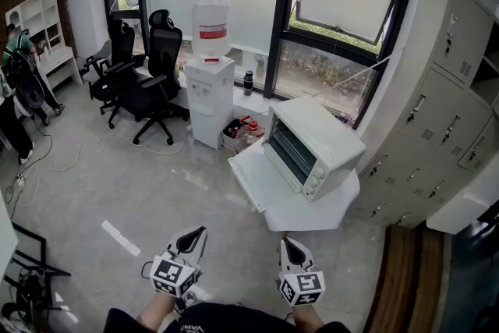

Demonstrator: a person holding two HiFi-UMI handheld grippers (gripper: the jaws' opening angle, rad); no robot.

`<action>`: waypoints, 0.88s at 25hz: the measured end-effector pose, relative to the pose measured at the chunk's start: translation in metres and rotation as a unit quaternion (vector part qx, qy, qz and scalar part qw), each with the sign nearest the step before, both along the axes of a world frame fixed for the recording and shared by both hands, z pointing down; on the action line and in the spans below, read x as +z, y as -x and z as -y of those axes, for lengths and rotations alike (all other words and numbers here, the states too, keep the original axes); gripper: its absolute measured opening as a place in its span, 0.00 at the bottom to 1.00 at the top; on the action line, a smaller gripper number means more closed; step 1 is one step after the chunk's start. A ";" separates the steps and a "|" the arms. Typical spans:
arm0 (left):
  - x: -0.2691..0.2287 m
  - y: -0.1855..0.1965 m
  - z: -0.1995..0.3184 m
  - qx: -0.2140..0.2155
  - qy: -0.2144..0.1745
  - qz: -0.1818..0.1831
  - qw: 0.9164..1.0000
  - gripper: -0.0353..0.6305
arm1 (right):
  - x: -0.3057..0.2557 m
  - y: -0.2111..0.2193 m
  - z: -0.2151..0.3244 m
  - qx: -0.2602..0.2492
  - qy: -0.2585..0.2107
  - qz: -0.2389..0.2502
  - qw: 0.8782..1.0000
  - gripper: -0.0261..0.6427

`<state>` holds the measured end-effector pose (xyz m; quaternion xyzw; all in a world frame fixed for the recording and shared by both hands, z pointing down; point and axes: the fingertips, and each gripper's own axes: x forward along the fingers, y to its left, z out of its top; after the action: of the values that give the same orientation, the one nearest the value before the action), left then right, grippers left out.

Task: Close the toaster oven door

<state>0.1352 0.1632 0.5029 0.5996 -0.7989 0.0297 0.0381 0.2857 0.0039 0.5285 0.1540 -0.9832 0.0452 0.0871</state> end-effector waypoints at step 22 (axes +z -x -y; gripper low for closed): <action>0.013 0.090 0.023 0.102 0.013 0.003 0.995 0.08 | -0.004 0.069 0.001 0.097 -0.001 0.034 0.995 0.13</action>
<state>0.0457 0.1402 0.5158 0.6776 -0.7329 0.0454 0.0399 0.2164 0.0033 0.5248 0.2471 -0.9661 0.0572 0.0487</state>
